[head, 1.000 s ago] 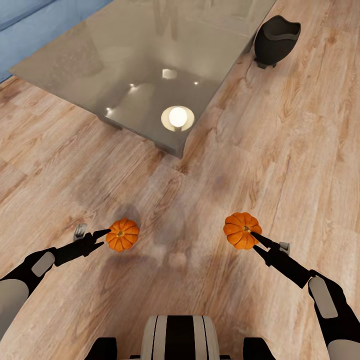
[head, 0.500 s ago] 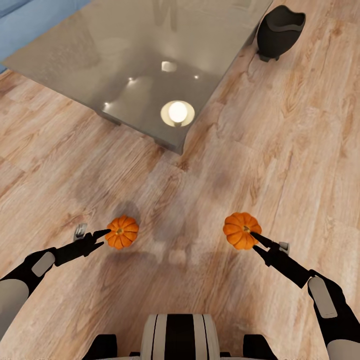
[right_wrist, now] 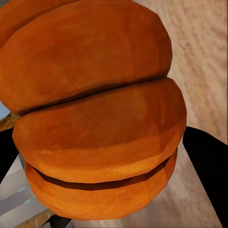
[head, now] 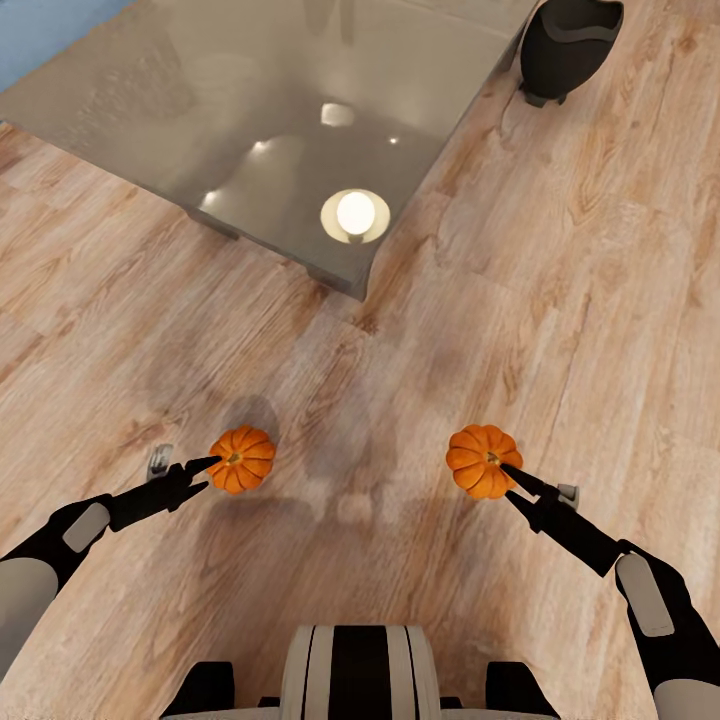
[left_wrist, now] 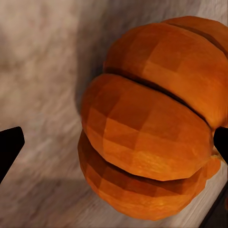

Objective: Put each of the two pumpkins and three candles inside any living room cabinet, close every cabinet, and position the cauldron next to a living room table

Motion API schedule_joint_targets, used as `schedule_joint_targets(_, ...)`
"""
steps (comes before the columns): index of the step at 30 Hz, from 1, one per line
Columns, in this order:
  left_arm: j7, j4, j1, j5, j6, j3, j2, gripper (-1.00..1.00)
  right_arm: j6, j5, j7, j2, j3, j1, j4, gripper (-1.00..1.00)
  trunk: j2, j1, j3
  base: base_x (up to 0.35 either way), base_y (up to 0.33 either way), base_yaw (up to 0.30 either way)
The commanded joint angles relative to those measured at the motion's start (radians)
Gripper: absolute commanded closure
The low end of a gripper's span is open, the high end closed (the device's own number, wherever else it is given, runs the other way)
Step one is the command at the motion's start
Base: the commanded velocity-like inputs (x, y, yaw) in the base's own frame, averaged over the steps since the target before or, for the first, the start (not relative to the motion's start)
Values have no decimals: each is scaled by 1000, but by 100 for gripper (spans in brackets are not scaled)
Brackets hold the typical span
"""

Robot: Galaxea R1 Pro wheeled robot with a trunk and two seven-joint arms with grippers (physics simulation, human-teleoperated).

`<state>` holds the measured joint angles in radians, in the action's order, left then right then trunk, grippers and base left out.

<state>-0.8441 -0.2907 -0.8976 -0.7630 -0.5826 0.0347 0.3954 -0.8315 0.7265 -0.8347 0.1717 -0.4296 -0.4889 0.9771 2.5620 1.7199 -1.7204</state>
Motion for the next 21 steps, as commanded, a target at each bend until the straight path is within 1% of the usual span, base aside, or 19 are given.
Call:
schedule_joint_targets(1,2,2,0,13,6,13,0,-100,-6,4,-1,0,-1,0,0,100,0,0,-1,0,0,0)
schedule_joint_targets(21,-7,0,-1,13,5,17,-4,-100,-6,4,-1,0,-1,0,0,100,0,0,-1,0,0,0)
